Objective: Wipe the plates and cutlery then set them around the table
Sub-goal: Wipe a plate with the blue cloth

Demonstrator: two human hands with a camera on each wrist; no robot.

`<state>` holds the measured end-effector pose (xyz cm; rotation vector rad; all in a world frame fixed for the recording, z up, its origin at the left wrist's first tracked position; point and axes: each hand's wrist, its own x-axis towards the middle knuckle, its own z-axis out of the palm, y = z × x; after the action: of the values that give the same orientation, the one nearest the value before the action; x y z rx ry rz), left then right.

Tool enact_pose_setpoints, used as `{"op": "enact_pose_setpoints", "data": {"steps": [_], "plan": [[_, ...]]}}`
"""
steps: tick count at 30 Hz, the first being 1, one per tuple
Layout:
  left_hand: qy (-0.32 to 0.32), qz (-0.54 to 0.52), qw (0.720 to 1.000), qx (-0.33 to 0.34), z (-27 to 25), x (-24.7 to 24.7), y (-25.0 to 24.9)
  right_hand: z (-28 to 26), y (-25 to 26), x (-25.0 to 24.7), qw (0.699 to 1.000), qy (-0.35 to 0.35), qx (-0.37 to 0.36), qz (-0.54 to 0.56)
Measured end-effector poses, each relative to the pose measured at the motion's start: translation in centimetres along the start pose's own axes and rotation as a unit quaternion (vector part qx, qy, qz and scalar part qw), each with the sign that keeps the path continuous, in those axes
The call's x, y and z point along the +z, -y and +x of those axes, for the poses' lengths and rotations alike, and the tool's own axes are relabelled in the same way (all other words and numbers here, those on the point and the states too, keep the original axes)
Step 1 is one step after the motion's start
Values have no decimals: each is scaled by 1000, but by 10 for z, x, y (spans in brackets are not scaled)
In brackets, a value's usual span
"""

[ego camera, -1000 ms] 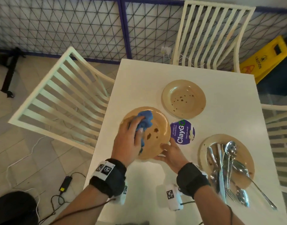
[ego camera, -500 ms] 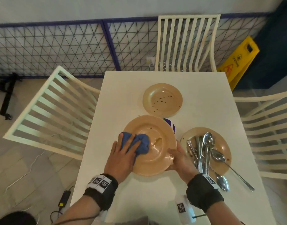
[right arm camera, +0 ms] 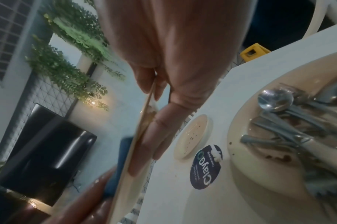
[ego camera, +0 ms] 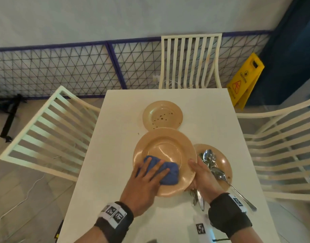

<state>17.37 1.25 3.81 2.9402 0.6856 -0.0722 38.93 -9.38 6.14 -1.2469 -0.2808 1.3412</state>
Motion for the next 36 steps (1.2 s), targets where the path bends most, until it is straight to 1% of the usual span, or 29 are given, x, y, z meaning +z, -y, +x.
{"op": "enact_pose_setpoints", "data": {"steps": [2, 4, 5, 7, 8, 9, 10, 11, 12, 13, 14, 16, 17, 19, 20, 21, 23, 24, 25, 27, 29, 30, 32, 34, 35, 36], "plan": [[17, 15, 998, -55, -1, 0, 24, -7, -3, -5, 1000, 12, 6, -15], [13, -17, 993, -114, 15, -6, 39, -11, -8, -4, 999, 31, 18, -36], [3, -38, 990, -136, 27, -11, 38, -11, -11, -2, 998, 38, 23, -46], [-6, -83, 983, -166, 52, -23, 14, -12, -13, 3, 997, 48, 26, -56], [-13, -108, 981, -164, 62, -28, -5, -11, -10, 4, 997, 54, 21, -55], [-28, -128, 981, -143, 67, -34, -27, -11, -5, 4, 997, 57, 14, -46], [-49, -126, 985, -104, 68, -37, -49, -10, 2, 2, 998, 55, 9, -29], [-83, -102, 990, -59, 64, -35, -67, -9, 9, -2, 999, 48, 5, -3], [-101, -70, 992, -24, 57, -28, -80, -8, 17, -7, 999, 38, 2, 22], [-106, -47, 993, -6, 47, -21, -85, -8, 23, -14, 999, 28, -2, 39], [-89, -35, 995, -1, 37, -15, -83, -9, 28, -21, 999, 25, -7, 46], [-46, -8, 999, -2, 19, -9, -63, -12, 33, -32, 999, 28, -15, 31], [-29, 5, 999, -12, 12, -8, -48, -14, 33, -35, 999, 26, -19, 11], [-6, 16, 997, -72, 9, -13, -16, -16, 27, -35, 999, 26, -17, -23], [-2, -1, 994, -107, 15, -17, -3, -15, 22, -32, 999, 31, -13, -34], [-15, -23, 990, -137, 24, -21, 5, -15, 16, -29, 998, 37, -8, -40], [-30, -65, 980, -185, 49, -32, 0, -12, 5, -20, 998, 45, -1, -38], [-39, -82, 978, -188, 62, -35, -12, -11, 2, -16, 998, 47, 0, -30], [-54, -98, 979, -172, 73, -39, -28, -9, 3, -12, 999, 43, -2, -19], [-82, -87, 988, -99, 81, -43, -70, -6, 11, -11, 1000, 27, -6, 12], [-117, -48, 991, -32, 68, -29, -102, -3, 23, -22, 999, -3, -6, 50], [-113, -41, 993, -17, 57, -24, -109, -3, 27, -31, 998, -19, -8, 56], [-55, -17, 998, -2, 34, -11, -95, -8, 32, -45, 998, -34, -19, 52], [-8, 26, 1000, 0, 18, -5, -62, -14, 32, -53, 999, -24, -26, 35], [5, 33, 999, -16, 15, -6, -45, -16, 31, -54, 999, -16, -30, 25], [10, 19, 999, -45, 16, -9, -29, -18, 30, -52, 999, -9, -29, 13]]}}
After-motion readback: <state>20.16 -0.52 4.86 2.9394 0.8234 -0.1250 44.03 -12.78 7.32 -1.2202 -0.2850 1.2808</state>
